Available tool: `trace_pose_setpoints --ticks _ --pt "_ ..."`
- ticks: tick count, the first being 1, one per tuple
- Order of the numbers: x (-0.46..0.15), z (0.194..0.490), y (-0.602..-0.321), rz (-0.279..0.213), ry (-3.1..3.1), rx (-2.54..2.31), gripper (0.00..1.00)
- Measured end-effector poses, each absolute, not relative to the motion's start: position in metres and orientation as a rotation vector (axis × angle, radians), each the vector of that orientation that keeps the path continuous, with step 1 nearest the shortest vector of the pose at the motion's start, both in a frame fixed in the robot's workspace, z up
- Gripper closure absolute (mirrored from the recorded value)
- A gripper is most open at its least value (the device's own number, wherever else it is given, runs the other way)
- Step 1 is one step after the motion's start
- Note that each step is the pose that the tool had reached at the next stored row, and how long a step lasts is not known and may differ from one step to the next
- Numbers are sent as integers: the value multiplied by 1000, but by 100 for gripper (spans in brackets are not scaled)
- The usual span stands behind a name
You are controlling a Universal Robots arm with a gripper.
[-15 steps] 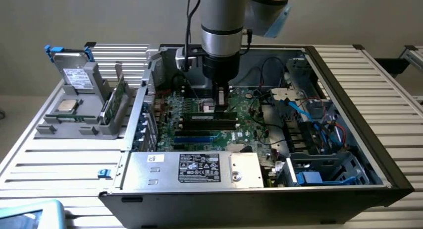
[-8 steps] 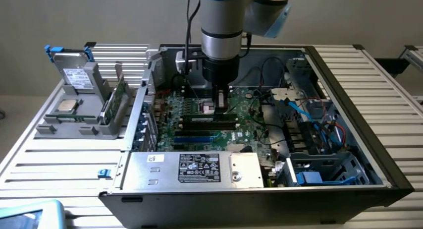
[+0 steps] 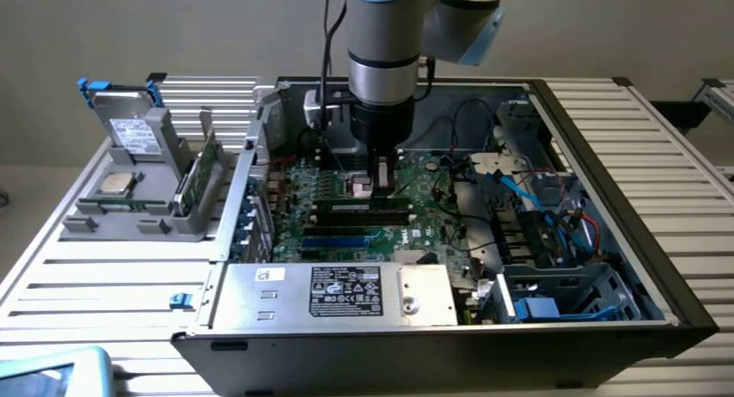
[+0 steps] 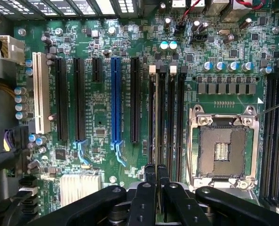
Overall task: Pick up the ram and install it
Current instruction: 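Insert the ram into the slot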
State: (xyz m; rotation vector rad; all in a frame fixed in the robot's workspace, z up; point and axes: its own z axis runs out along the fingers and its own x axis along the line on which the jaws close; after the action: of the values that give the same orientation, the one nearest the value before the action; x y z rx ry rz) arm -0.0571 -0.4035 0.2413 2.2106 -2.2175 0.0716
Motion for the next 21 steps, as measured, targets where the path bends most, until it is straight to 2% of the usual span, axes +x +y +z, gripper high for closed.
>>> trace_pose_setpoints --ticks 21 --pt "-57 234 -405 71 -2218 2211 87"
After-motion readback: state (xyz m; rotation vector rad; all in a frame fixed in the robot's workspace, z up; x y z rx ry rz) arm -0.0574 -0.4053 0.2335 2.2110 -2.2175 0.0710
